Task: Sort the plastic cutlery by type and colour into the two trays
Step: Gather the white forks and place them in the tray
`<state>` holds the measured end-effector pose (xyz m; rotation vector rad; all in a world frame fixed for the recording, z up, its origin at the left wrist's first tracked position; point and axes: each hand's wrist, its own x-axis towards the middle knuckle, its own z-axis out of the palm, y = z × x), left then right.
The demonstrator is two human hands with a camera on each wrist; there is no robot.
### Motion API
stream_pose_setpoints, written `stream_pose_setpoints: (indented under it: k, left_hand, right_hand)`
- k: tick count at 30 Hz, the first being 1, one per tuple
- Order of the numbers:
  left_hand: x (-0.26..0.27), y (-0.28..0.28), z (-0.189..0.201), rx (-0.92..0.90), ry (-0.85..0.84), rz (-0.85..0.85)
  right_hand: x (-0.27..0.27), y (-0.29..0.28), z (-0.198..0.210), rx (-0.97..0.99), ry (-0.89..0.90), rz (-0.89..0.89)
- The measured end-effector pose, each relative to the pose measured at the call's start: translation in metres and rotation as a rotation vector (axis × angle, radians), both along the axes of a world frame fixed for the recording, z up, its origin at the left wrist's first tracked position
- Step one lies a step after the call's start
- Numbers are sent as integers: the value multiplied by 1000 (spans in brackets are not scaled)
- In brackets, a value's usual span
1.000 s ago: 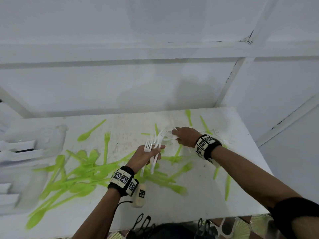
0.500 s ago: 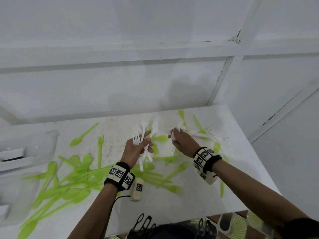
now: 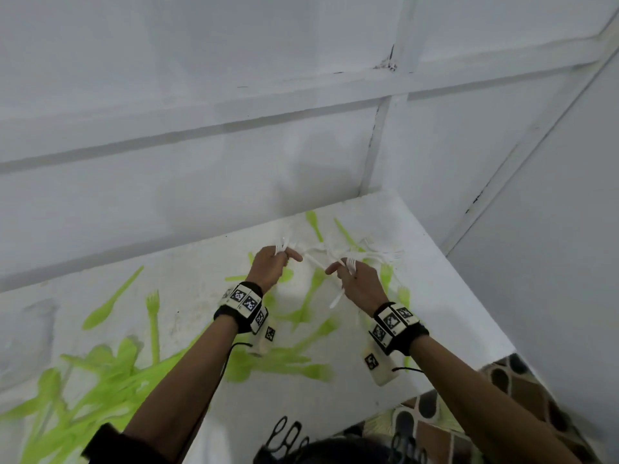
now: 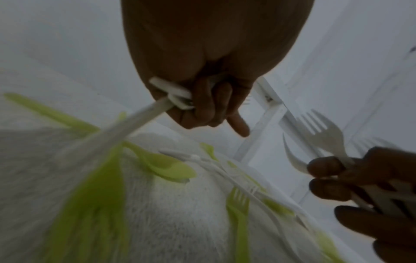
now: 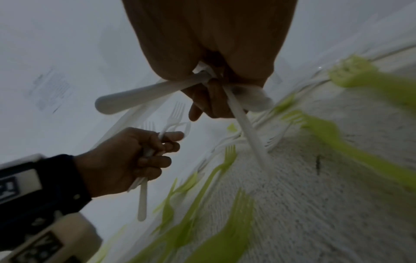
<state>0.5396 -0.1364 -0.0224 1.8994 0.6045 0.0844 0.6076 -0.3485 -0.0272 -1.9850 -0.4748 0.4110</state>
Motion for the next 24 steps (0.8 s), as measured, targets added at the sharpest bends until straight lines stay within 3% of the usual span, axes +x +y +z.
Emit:
stream_pose_setpoints:
  k: [4,9,14,20,24]
  left_hand:
    - [28,-5,-2,408,93,-50]
    - [43,-3,-18,674,232,-168]
    - [40,-2,-26,731,283,-201]
    - [19,1,-22,557,200,-18]
    - [-3,1,-13,567,198,88]
  right_hand:
    - [-2,-10,2,-2,39,-69]
    - [0,-14,-1,-4,34,-78]
    - [10,-3,-13,-117,-152,-72]
    - [13,22,-24,-492,-201,92]
    - [11,33,-21,-613,-238,136]
